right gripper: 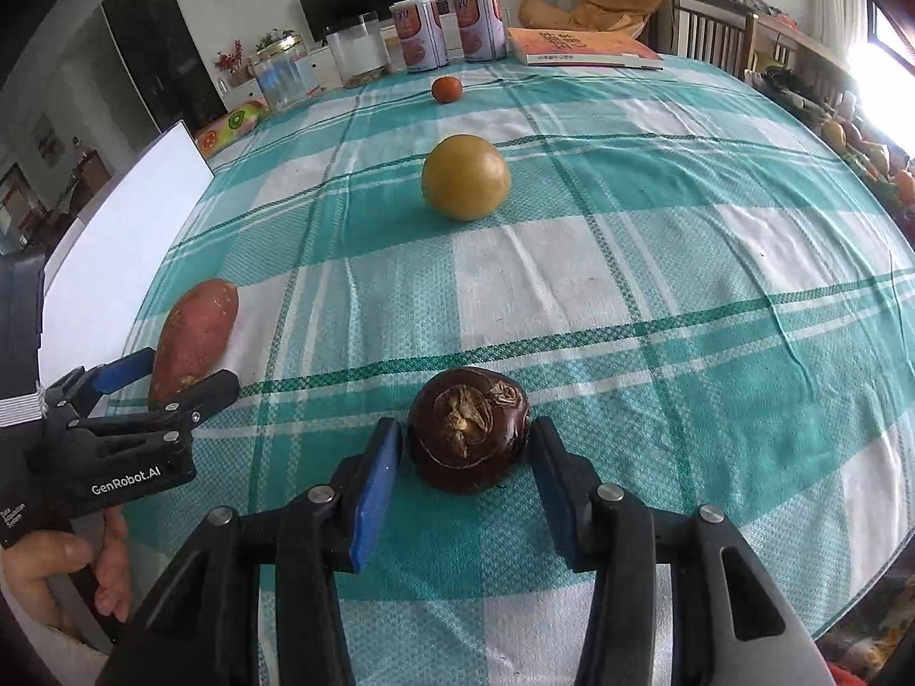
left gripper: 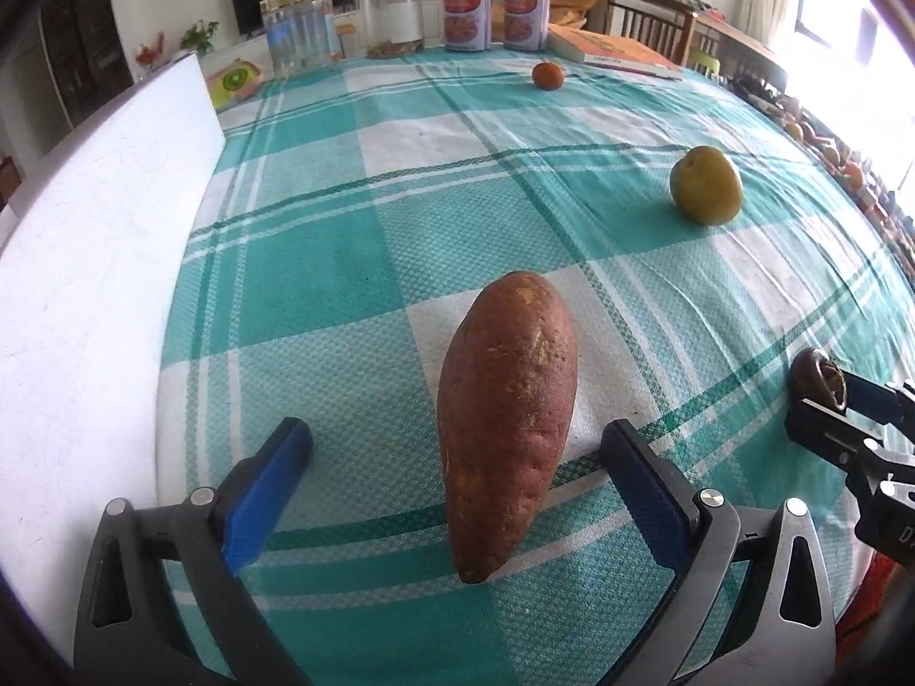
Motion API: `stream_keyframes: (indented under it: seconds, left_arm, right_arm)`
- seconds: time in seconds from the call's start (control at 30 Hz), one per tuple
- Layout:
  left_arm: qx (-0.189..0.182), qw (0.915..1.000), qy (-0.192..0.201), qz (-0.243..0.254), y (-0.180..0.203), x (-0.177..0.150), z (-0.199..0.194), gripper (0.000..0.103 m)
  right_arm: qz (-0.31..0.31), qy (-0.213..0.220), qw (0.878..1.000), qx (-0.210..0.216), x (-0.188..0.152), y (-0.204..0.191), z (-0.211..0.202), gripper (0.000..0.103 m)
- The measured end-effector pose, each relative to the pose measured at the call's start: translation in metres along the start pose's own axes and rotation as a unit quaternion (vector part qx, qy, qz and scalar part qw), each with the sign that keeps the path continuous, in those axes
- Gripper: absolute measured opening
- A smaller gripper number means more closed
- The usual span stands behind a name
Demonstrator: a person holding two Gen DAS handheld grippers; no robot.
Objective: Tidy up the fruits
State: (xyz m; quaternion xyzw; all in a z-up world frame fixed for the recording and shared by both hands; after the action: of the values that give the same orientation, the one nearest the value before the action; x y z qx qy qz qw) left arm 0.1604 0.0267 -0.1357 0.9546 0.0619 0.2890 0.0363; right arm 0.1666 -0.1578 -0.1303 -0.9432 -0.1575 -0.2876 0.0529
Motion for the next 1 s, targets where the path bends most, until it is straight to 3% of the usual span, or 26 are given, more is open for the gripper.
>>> stream_keyframes:
  seconds: [0.03,0.13,0.63,0.87,0.93,0.97,1.0]
  left_arm:
    - [-0.003,1.0,0.002,0.002,0.0,-0.001,-0.001,0.103]
    - [-0.007,0.9999,0.015,0.0,-0.001,-0.004,-0.002,0.103]
    - [-0.006,0.9998,0.016,0.0,-0.002,-0.004,-0.003,0.103]
    - [0.008,0.9988,-0.042,0.023,0.005,0.008,0.0,0.1]
    - [0.024,0.9982,-0.021,0.052,0.011,0.006,-0.004,0.099]
    - [0.032,0.9971,-0.016,0.067,0.015,0.004,-0.005,0.095]
    - [0.021,0.9971,-0.012,0.072,0.017,0.003,-0.007,0.081]
  right_arm:
    - [-0.01,0.002,1.0,-0.008,0.0,-0.005,0.003,0.076]
    - [-0.05,-0.003,0.998,-0.047,0.0,-0.024,0.01,0.089]
    - [-0.048,0.001,0.998,-0.032,-0.001,-0.026,0.012,0.097]
    - [-0.015,0.029,0.999,-0.013,-0.003,-0.016,-0.003,0.095]
    - [-0.008,0.019,1.0,-0.008,-0.003,-0.013,0.001,0.073]
    - [-0.011,0.018,1.0,-0.016,-0.003,-0.013,0.001,0.072]
    - [-0.015,0.015,1.0,-0.022,-0.002,-0.015,0.002,0.07]
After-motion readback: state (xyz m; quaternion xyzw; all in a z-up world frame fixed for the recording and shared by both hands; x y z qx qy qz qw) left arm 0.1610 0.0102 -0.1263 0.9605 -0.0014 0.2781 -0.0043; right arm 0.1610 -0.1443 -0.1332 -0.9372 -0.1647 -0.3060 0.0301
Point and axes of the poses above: each gripper's, at about its wrist camera, not at the fingertips, and z roughly the way its jaws point, y to its right, x to its top, the point moved 2 cm from there along z, roughly the way its jaws point, and after that the axes turned 12 degrees about -z, right-handed, at the moved point
